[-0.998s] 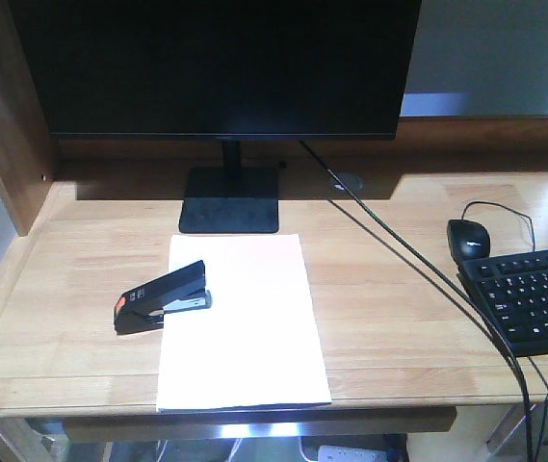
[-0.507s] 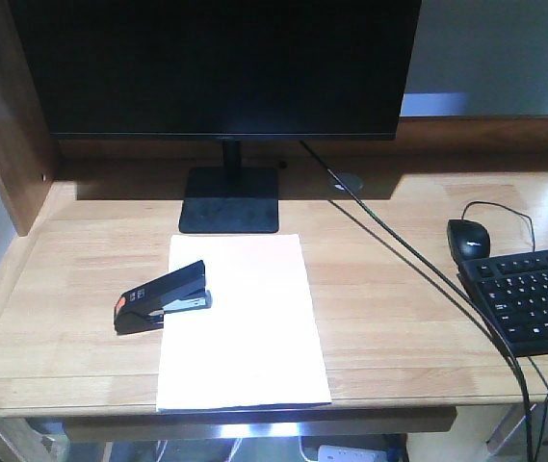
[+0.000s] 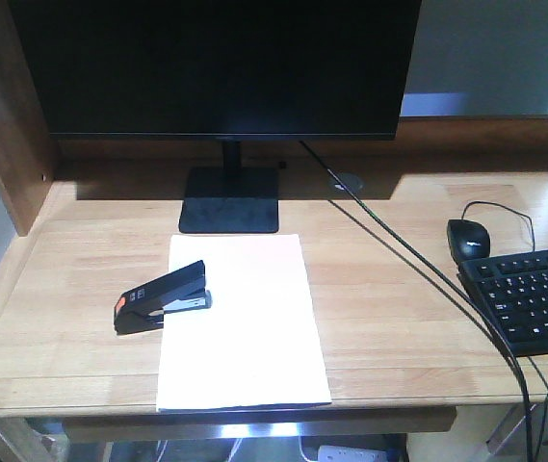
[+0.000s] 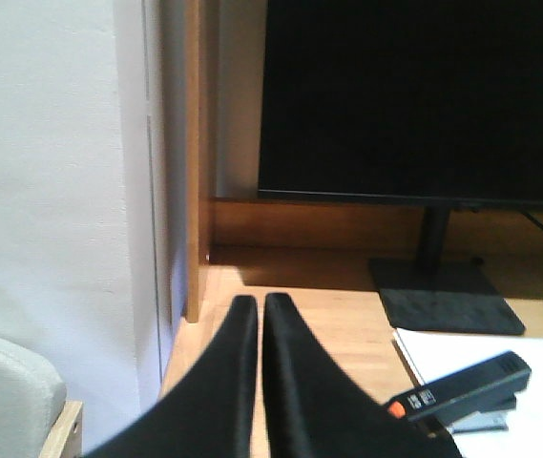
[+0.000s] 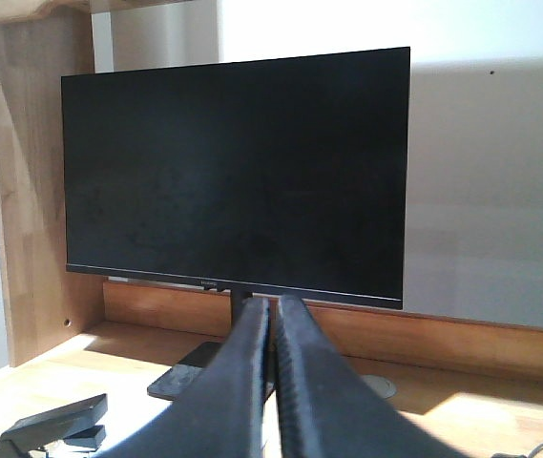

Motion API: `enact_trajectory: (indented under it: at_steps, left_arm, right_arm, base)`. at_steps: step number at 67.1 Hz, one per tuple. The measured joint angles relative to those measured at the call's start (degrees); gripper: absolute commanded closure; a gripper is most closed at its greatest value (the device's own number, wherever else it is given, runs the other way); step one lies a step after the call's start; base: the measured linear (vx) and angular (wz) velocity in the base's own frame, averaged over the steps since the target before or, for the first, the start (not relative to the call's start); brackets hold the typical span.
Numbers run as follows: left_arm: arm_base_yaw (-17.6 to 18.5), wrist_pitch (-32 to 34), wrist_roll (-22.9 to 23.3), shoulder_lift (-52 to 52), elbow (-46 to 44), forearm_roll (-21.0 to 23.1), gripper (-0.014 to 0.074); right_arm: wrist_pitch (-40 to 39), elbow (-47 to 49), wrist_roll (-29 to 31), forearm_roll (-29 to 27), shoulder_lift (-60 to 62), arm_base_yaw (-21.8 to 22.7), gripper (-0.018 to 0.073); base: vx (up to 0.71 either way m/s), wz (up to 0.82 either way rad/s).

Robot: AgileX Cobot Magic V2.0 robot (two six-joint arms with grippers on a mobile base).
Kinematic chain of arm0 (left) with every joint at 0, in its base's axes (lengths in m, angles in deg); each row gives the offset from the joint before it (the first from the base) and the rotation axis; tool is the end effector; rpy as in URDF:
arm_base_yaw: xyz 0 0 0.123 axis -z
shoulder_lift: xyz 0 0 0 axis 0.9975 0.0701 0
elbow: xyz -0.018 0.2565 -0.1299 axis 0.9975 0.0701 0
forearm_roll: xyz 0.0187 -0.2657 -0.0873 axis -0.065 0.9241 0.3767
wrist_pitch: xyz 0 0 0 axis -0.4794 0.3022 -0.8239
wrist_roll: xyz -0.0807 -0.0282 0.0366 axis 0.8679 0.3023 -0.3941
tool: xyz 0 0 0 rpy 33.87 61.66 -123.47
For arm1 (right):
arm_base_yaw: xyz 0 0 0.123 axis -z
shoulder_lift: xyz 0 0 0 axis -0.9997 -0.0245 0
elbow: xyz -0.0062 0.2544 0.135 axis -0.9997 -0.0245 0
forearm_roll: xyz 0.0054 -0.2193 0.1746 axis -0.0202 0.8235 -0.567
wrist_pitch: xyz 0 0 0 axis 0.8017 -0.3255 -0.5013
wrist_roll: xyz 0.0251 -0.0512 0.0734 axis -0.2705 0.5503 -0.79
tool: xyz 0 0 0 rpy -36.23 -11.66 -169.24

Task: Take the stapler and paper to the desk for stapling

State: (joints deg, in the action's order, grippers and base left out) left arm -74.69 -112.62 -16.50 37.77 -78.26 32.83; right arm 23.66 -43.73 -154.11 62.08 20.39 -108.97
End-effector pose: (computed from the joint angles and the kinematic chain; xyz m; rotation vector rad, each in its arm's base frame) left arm 0.0695 0.0077 0.2758 -0.0560 1.6609 -0.0029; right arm 0.0707 0.0285 0.2520 -0.2622 1.3611 0.3146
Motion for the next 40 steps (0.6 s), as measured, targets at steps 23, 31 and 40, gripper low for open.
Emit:
enact_trajectory:
  at_steps: [23,31,40]
  left_arm:
    - [-3.1,12.1,-25.4,0.0,9.8,21.1,0.0603]
    - [-6.9,15.4,-26.0,-0.1,12.5,23.0,0.0603]
    - [-10.5,16.9,-26.2,-2.1,15.0,23.9,0.0603]
  right_arm:
    - [0.0,0.0,0.0,0.0,0.0,0.0,0.0568]
    - [0.0,0.0,0.0,0.0,0.0,0.0,0.0568]
    - [0.0,0.0,0.0,0.0,0.0,0.0,0.0568]
  base:
    - [0.0,0.0]
    - [0.0,0.0]
    - [0.0,0.0]
